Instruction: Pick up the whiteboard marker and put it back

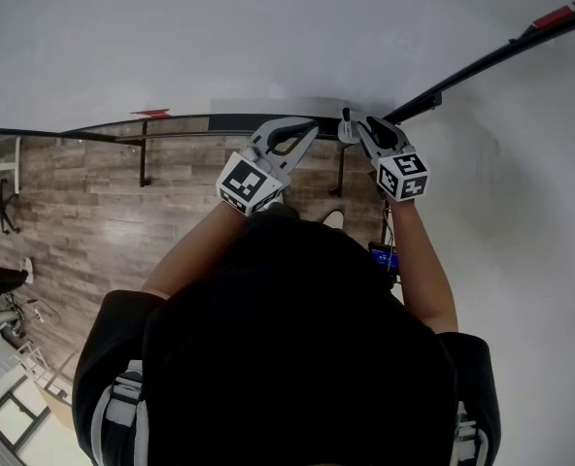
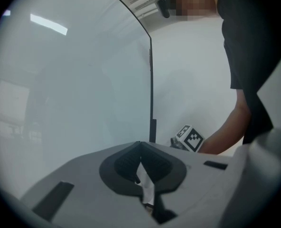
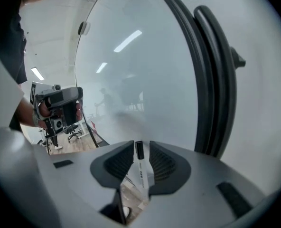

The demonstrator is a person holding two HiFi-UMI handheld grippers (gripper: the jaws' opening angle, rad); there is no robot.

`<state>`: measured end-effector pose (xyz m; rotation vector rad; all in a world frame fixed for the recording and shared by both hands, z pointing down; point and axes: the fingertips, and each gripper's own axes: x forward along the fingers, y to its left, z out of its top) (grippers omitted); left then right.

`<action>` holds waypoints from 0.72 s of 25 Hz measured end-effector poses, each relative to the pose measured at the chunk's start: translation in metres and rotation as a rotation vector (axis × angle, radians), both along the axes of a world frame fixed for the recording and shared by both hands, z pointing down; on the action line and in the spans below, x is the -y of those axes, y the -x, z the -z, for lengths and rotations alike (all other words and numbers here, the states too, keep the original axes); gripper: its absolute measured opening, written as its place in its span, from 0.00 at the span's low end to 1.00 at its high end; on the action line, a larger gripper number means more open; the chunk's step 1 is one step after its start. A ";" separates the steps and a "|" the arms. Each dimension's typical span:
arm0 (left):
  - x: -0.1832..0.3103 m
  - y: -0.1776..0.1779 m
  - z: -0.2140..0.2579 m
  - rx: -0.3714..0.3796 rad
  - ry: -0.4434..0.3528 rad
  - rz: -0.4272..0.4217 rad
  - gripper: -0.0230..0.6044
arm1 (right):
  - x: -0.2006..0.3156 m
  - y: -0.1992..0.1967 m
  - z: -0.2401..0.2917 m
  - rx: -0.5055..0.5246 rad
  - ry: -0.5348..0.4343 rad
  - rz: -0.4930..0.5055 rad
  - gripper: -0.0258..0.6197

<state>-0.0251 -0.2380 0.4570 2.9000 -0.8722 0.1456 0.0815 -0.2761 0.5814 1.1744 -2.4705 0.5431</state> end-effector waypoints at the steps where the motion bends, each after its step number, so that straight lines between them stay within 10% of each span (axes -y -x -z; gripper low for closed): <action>1: -0.001 0.000 0.002 -0.001 -0.001 -0.001 0.04 | -0.003 0.000 0.009 0.002 -0.021 0.001 0.19; 18: -0.024 0.000 0.063 -0.043 -0.079 0.000 0.04 | -0.066 0.037 0.185 0.077 -0.400 0.125 0.04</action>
